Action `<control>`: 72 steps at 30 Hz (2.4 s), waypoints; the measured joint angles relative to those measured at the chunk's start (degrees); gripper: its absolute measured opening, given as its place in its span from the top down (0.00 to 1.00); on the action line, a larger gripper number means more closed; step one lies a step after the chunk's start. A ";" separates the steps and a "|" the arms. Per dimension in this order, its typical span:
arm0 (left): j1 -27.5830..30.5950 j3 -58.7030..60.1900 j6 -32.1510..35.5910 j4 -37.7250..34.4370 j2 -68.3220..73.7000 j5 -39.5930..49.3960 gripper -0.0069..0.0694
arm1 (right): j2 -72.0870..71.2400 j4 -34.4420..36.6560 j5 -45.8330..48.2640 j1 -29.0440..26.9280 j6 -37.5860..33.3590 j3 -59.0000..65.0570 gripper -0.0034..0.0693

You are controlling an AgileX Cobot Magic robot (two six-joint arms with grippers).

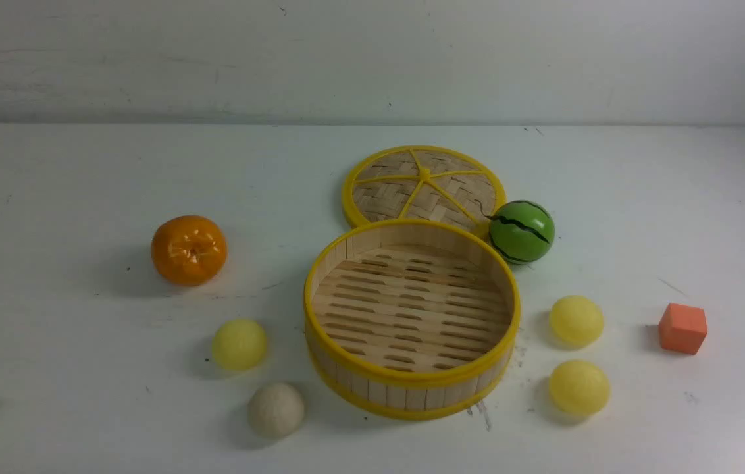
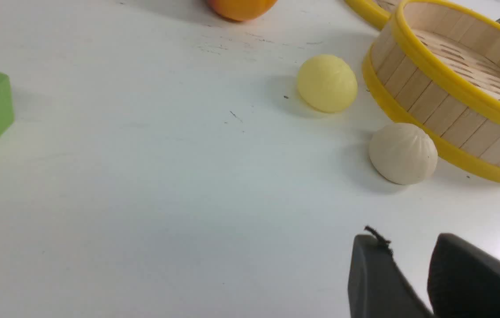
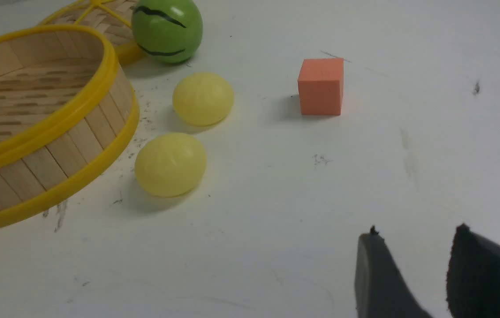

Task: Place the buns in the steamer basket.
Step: Use the left arm to grab a steamed stuffed bun

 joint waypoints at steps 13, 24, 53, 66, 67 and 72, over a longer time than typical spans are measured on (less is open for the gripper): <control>0.00 0.00 0.00 0.00 0.00 0.00 0.64 | 0.00 0.00 0.00 0.00 0.00 0.00 0.62; 0.00 0.00 0.00 0.00 0.00 0.00 0.62 | 0.00 0.00 0.00 0.00 0.00 0.00 0.62; 0.00 -33.05 1.70 -18.49 31.87 14.92 0.93 | 0.00 -0.02 0.00 0.00 0.00 0.00 0.62; -6.86 -61.41 2.27 1.40 84.30 24.32 0.93 | 0.00 -0.02 0.00 0.00 0.00 0.00 0.62; -7.20 -62.94 1.91 1.88 86.13 25.22 0.93 | 0.00 -0.02 0.00 0.00 0.00 0.00 0.62; -7.68 -74.45 1.21 6.01 99.51 31.29 0.93 | 0.00 -0.02 0.00 0.00 0.00 0.00 0.62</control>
